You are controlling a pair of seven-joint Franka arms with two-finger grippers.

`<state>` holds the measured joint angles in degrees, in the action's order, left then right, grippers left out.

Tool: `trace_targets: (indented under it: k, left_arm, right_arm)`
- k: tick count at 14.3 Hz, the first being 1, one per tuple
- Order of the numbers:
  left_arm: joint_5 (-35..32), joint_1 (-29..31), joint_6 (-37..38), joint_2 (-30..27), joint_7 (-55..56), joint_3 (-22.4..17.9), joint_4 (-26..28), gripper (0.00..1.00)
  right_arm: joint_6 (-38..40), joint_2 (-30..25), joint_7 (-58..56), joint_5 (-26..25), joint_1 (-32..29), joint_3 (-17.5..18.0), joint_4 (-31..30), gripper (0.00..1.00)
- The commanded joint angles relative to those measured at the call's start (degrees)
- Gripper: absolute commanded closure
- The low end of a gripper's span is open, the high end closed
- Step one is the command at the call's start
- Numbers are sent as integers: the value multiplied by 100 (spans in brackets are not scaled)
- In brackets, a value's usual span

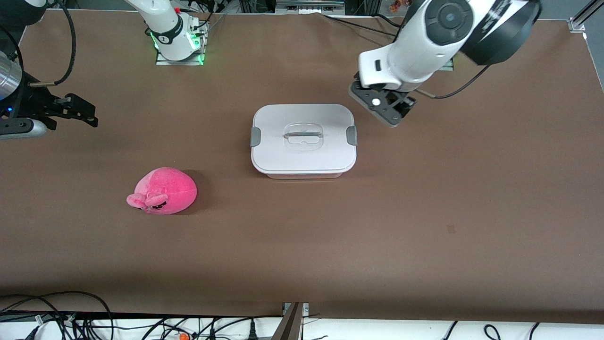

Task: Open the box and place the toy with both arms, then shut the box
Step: 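Reach the left gripper to the clear handle on the box lid, then grasp the lid handle with the left gripper while the right gripper approaches the toy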

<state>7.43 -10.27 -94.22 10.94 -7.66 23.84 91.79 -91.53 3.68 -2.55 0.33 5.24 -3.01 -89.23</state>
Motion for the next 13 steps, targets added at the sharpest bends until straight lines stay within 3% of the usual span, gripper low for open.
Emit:
trace_targets:
  k: [1, 6, 9, 13]
  left_arm:
    - [-110, -317, -280, 356, -228, 16, -233, 0]
    - [-127, -792, -736, 1191, -465, 16, -215, 0]
    - [-1064, -1204, -1316, 1367, -465, 24, -179, 0]
    - [-1322, -1512, -2029, 1920, -474, -2, -206, 0]
  right_arm:
    - [65, 45, -8, 28, -32, -7, 125, 0]
    - [56, 45, -8, 28, -32, -7, 125, 0]
    - [56, 45, -8, 28, -32, -16, 125, 0]
    - [56, 45, -8, 28, -32, -16, 125, 0]
